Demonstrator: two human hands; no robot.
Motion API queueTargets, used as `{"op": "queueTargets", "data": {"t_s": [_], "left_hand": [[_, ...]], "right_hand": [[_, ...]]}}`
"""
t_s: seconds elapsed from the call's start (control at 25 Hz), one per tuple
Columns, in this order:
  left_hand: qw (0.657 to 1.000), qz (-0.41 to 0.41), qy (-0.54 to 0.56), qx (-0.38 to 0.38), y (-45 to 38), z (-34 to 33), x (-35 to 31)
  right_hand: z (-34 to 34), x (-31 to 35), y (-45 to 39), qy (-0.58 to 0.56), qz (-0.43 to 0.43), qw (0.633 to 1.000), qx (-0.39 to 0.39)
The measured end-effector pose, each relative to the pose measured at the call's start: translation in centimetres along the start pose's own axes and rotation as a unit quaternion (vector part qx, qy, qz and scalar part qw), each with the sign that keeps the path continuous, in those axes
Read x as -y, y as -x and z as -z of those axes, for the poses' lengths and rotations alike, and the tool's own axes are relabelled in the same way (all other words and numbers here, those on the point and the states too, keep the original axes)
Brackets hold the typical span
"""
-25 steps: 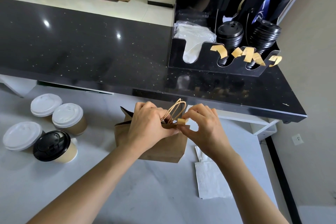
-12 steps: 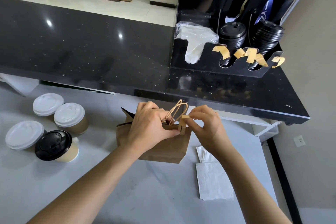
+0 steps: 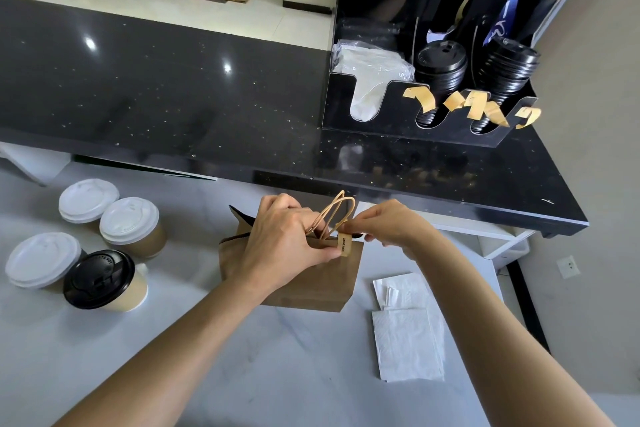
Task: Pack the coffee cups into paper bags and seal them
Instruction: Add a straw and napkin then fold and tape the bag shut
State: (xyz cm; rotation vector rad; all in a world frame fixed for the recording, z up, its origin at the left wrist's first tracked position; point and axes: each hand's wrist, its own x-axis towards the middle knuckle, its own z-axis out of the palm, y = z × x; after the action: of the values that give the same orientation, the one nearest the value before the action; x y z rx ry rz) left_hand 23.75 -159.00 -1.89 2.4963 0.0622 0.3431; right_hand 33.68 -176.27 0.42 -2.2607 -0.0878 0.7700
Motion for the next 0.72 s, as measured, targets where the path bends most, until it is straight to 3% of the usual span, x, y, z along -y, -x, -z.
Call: {"op": "queueTargets", "data": {"t_s": [0.2,0.48,0.6,0.72], "left_hand": [[1.000,-0.004,-0.005,-0.007,-0.1,-0.1,0.1],[1.000,-0.004,-0.010,-0.004,0.0,-0.2,0.2],[1.000,0.000,0.000,-0.009,-0.1,-0.2,0.3],[1.000,-0.005,0.005,-0.011,-0.1,-0.1,0.3]], "right_hand": [[0.0,0.3,-0.7,0.031,-0.017,0.999,0.039],[-0.8,-1.1,-1.7,-0.027,-0.051,0.997,0.043],[-1.1,-1.6,-1.7,-0.047,-0.002,0.999,0.007],[-1.3,-2.3,-0.8,-0.049,0.117,0.989,-0.078]]}}
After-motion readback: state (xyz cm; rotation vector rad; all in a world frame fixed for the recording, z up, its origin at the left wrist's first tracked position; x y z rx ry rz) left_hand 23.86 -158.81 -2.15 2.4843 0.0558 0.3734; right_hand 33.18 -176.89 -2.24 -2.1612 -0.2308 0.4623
